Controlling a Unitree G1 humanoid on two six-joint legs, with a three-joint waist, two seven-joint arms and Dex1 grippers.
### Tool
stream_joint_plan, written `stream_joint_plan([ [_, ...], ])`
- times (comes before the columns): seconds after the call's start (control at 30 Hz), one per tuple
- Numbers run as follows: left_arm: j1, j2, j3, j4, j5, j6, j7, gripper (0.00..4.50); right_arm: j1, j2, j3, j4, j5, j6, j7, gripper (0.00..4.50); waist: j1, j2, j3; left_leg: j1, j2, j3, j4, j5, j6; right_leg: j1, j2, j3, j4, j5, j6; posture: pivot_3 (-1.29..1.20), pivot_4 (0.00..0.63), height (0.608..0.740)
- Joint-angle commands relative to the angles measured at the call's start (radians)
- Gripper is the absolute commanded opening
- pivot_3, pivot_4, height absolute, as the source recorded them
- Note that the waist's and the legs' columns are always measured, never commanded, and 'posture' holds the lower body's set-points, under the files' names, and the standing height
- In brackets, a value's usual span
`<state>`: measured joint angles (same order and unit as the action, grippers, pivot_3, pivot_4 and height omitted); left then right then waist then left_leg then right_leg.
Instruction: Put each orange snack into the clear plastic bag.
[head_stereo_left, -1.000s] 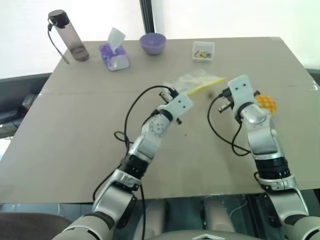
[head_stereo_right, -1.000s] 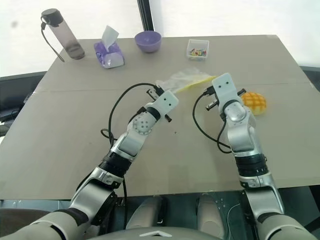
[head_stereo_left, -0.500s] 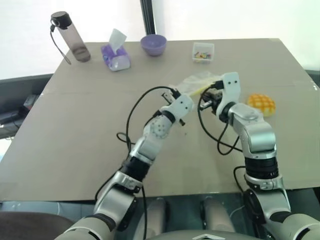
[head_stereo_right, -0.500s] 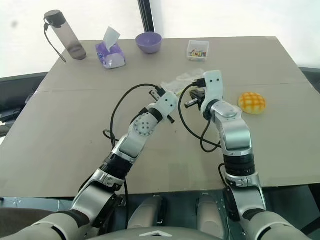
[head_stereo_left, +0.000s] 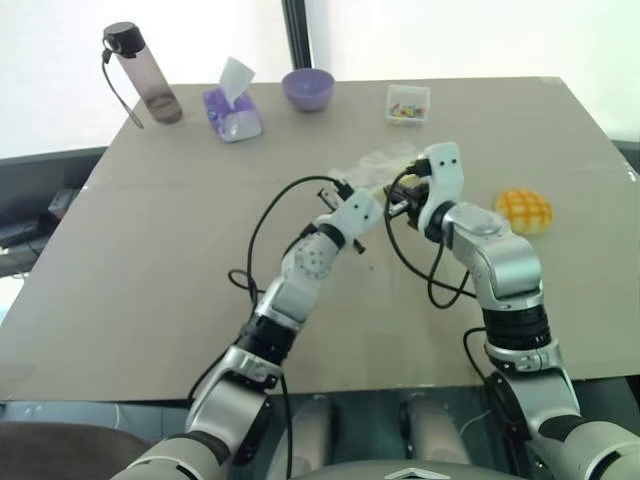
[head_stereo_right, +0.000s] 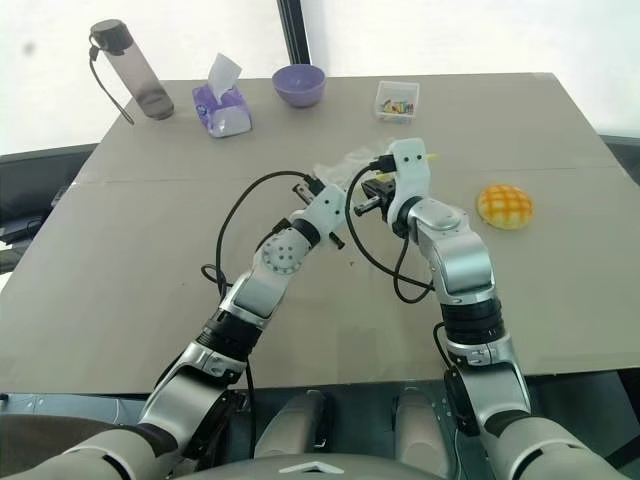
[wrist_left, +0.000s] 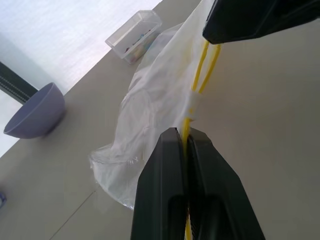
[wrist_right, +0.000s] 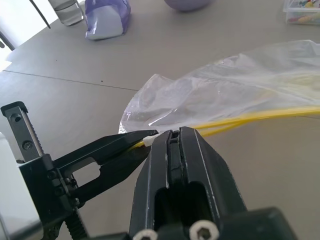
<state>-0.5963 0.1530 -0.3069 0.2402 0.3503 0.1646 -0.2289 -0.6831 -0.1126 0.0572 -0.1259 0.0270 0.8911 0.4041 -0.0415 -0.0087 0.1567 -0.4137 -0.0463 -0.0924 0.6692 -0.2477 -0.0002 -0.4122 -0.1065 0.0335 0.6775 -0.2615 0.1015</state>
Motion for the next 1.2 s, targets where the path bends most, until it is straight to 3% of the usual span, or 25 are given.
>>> stream_joint_plan([
  [0.03,-0.002,-0.012,-0.027,-0.088,0.003,-0.034,-0.018,0.0,-0.033,0.002,-0.018,0.006,0.016,-0.023,-0.029,0.03,0.001,0.0,0.0,0.0,0.0,0.0,0.0,0.0,0.0,0.0,0.0,0.0,0.0,0.0,0.0,0.0,0.15,0.74],
  [0.43,0.008,-0.013,-0.022,-0.103,0.006,-0.023,-0.028,0.0,-0.026,0.0,-0.041,0.009,0.08,-0.034,-0.027,0.03,0.0,0.0,0.0,0.0,0.0,0.0,0.0,-0.002,0.003,0.0,0.0,0.0,0.0,0.0,0.0,0.0,0.15,0.74],
  [0.8,0.013,-0.008,-0.017,-0.109,0.004,-0.023,-0.028,0.0,0.037,-0.101,-0.117,-0.072,0.256,0.002,0.085,0.03,0.0,0.0,0.0,0.0,0.0,0.0,0.0,-0.002,0.004,0.0,0.0,0.0,0.0,0.0,0.0,0.0,0.15,0.74],
  [1.2,0.012,-0.011,-0.02,-0.118,0.003,-0.03,-0.028,0.0,0.048,-0.123,-0.07,-0.053,0.293,0.015,0.067,0.03,0.001,0.0,0.0,0.0,0.0,0.0,0.0,-0.002,0.004,0.0,0.0,0.0,0.0,0.0,0.0,0.0,0.15,0.74],
])
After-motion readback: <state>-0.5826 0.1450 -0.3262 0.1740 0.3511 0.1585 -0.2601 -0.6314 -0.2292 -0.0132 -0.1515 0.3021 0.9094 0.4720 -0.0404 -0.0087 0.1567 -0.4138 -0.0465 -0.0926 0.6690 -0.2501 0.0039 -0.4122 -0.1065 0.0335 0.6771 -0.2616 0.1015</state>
